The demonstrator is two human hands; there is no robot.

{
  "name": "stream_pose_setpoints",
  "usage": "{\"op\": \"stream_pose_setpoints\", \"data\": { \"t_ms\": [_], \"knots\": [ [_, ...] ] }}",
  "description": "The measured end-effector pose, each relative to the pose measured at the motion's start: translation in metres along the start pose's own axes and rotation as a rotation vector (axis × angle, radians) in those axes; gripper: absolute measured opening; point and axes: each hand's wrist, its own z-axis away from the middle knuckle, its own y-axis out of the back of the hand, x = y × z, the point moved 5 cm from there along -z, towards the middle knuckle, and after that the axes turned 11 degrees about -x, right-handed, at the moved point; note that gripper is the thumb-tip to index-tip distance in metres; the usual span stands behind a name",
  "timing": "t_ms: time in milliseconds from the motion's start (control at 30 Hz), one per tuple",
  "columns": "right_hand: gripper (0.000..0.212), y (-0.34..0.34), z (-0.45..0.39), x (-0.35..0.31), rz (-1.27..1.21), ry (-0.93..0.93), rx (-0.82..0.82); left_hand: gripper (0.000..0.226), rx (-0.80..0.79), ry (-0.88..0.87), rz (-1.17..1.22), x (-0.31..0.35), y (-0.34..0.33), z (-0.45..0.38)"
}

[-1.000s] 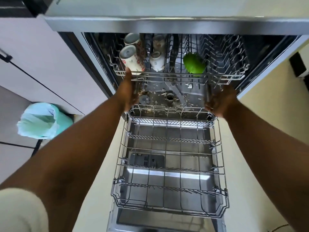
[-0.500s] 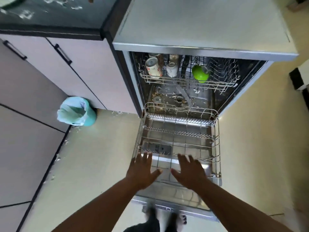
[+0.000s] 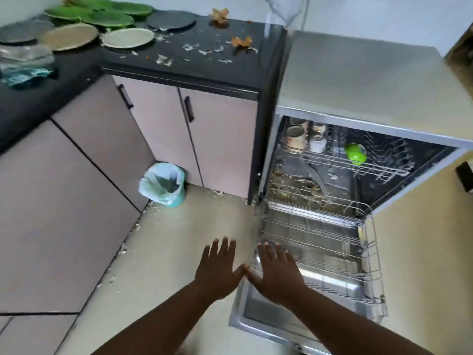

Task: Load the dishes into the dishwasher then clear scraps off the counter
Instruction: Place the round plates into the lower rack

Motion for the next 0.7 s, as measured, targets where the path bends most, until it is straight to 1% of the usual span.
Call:
{"op": "stream_pose_setpoints", "data": {
  "t_ms": [133, 233, 267, 333, 400, 500, 567, 700],
  "knots": [
    [0.105, 0.001, -0.023, -0.112, 0.036, 0.038, 0.028, 0.134, 0.064, 0.052, -0.006, -0.101, 0.024, 0.041],
    [0.111, 0.009, -0.040, -0.192, 0.088, 0.131, 0.038, 0.134, 0.093, 0.129, 0.019, -0.175, 0.047, 0.071],
    [0.110, 0.014, -0.045, -0.211, 0.105, 0.159, 0.047, 0.134, 0.106, 0.151, 0.027, -0.193, 0.055, 0.077],
    [0.098, 0.026, -0.054, -0.249, 0.149, 0.205, 0.074, 0.134, 0.134, 0.186, 0.037, -0.228, 0.071, 0.092],
    [0.093, 0.035, -0.061, -0.274, 0.198, 0.233, 0.087, 0.135, 0.149, 0.200, 0.060, -0.250, 0.085, 0.102],
    [0.087, 0.054, -0.073, -0.295, 0.239, 0.249, 0.110, 0.135, 0.178, 0.215, 0.099, -0.270, 0.104, 0.108],
    [0.081, 0.073, -0.084, -0.305, 0.239, 0.259, 0.142, 0.132, 0.199, 0.209, 0.096, -0.279, 0.120, 0.103],
    [0.079, 0.109, -0.112, -0.306, 0.203, 0.241, 0.210, 0.132, 0.247, 0.183, 0.078, -0.286, 0.159, 0.077]
  ]
}}
